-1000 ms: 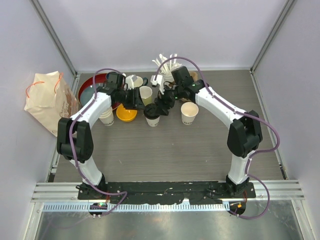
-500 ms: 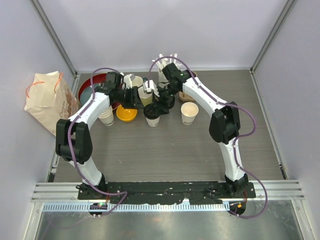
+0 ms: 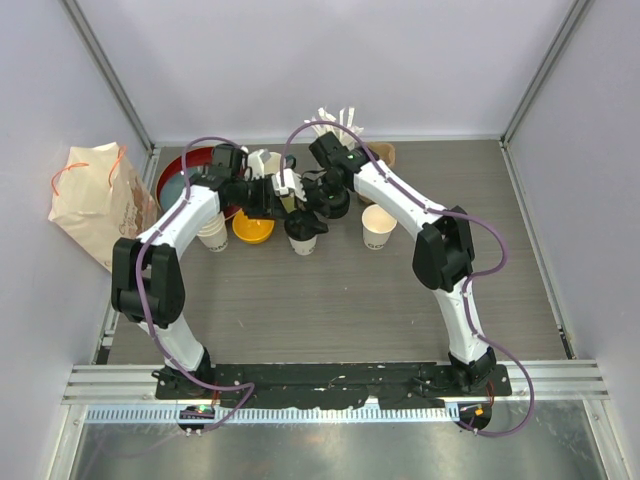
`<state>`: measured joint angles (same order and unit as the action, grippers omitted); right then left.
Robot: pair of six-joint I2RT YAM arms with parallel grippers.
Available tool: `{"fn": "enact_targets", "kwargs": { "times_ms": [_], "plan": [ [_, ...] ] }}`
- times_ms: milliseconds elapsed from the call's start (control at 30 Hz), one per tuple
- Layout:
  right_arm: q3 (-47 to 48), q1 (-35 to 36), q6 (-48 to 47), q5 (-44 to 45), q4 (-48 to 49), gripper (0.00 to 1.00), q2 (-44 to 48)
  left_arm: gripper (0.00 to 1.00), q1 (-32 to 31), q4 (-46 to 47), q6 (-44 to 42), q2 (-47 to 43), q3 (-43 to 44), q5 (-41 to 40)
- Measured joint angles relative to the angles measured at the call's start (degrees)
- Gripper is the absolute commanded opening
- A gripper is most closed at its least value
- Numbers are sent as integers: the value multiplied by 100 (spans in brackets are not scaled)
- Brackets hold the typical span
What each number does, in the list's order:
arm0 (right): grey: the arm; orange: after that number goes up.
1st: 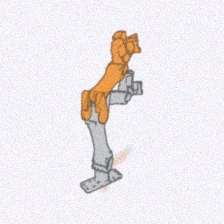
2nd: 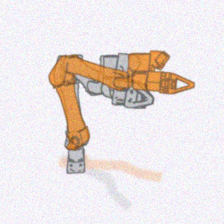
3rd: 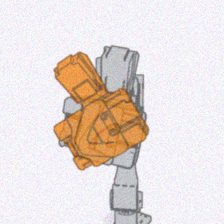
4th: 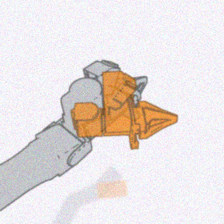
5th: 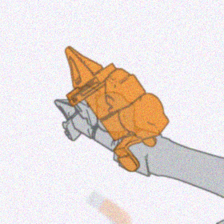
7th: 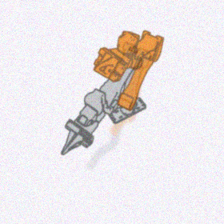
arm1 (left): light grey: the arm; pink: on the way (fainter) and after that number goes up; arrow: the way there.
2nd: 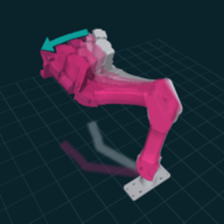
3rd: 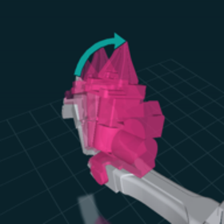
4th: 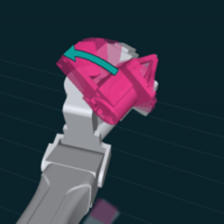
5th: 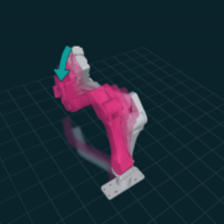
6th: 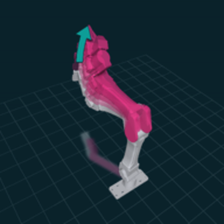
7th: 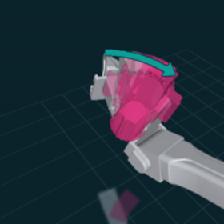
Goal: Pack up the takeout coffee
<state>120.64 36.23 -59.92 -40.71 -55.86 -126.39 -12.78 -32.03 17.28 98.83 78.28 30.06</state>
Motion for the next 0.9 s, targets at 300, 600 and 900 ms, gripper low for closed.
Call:
{"fn": "enact_targets", "kwargs": {
  "times_ms": [300,600,900],
  "plan": [
    [0,48,74,184,236,89,-103,34,2,26,17,98,-44,116],
    [-61,46,74,105,273,83,-129,30,4,52,13,98,-44,168],
    [-782,37,332,37,898,76,205,30,57,42,0,98,-44,203]
  ]
}}
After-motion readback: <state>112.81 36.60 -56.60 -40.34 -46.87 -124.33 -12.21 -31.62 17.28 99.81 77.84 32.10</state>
